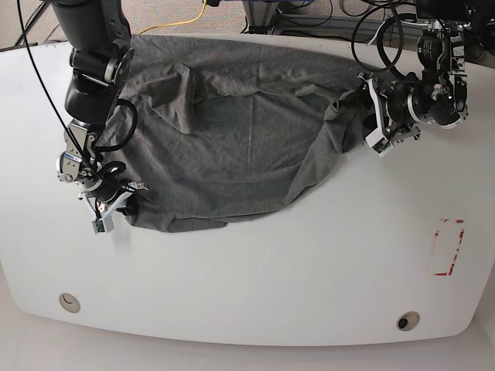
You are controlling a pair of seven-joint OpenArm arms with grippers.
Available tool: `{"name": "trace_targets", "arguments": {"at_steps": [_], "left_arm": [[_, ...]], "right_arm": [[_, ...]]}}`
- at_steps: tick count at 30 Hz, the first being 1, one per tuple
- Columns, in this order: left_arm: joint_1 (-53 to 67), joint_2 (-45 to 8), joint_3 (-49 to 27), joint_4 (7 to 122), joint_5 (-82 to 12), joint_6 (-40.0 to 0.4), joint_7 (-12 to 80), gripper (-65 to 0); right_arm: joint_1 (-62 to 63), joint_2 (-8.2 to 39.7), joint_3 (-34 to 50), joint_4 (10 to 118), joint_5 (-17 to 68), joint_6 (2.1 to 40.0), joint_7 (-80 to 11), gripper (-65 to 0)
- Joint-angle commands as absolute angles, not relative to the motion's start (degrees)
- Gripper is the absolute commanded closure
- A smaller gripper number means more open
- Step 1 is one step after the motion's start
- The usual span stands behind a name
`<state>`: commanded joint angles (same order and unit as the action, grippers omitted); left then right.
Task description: Layout the t-shirt on the table in an organized manner, then fold the t-shirt properly
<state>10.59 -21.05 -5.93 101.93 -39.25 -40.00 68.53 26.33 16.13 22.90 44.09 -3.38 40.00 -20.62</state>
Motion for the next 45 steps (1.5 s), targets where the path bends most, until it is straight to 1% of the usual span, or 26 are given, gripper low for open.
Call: {"name": "trace_targets", "arguments": {"at_steps": [5, 7, 10, 14, 17, 19, 24, 28, 30, 33, 36, 40, 45], "left_arm": [[10.77, -21.05, -4.88, 102.02, -39.52, -40.0, 68.53, -34.3], [10.77, -21.05, -4.88, 102.11, -39.52, -40.0, 68.53, -32.5], [10.77, -21.05, -4.88, 102.11, -39.52, -40.0, 68.53, -25.1], [10.59, -20.97, -4.88, 102.11, -39.25, -40.0, 68.53, -13.1], [10.59, -20.97, -4.88, 102.11, -39.25, -40.0, 68.53, -7.8], [10.51, -20.97, -4.88, 102.11, -39.25, -40.0, 68.53, -6.8], [10.33, -21.14, -5.05, 102.46, -39.43, -40.0, 68.44, -6.8], [10.33, -21.23, -5.14, 105.71, -39.25, -40.0, 68.26, -6.7], [10.33, -21.23, -5.14, 106.86, -39.25, -40.0, 68.26, -5.8], [9.19, -21.32, -5.23, 108.53, -39.25, -40.0, 68.26, -2.5], [8.13, -21.41, -5.23, 108.97, -39.25, -40.0, 68.35, -2.1], [6.46, -23.08, -5.41, 109.05, -39.25, -40.0, 68.35, -2.1], [5.49, -23.25, -8.13, 108.62, -39.16, -40.0, 68.35, -2.4]], "right_arm": [[26.24, 16.13, 22.9, 44.09, -3.38, 40.0, -20.62, 0.0], [25.71, 16.13, 22.9, 44.09, -3.38, 40.0, -20.62, 0.0], [25.54, 16.13, 22.9, 44.09, -3.38, 40.0, -20.62, 0.0], [25.36, 16.13, 22.9, 44.09, -3.38, 40.0, -20.62, 0.0], [25.27, 16.13, 22.9, 44.09, -3.38, 40.0, -20.62, 0.0], [25.27, 16.13, 22.9, 44.09, -3.38, 40.0, -20.62, 0.0], [25.27, 16.13, 22.9, 44.09, -3.38, 40.0, -20.62, 0.0], [25.27, 16.13, 22.9, 44.09, -3.38, 40.0, -20.62, 0.0], [25.27, 16.13, 22.9, 44.09, -3.38, 40.0, -20.62, 0.0], [25.27, 16.13, 22.9, 44.09, -3.38, 40.0, -20.62, 0.0], [25.27, 16.13, 22.9, 44.09, -3.38, 40.0, -20.62, 0.0], [25.27, 16.13, 22.9, 44.18, -3.38, 40.0, -20.62, 0.0], [25.27, 16.13, 22.9, 44.18, -3.38, 40.0, -20.62, 0.0]]}}
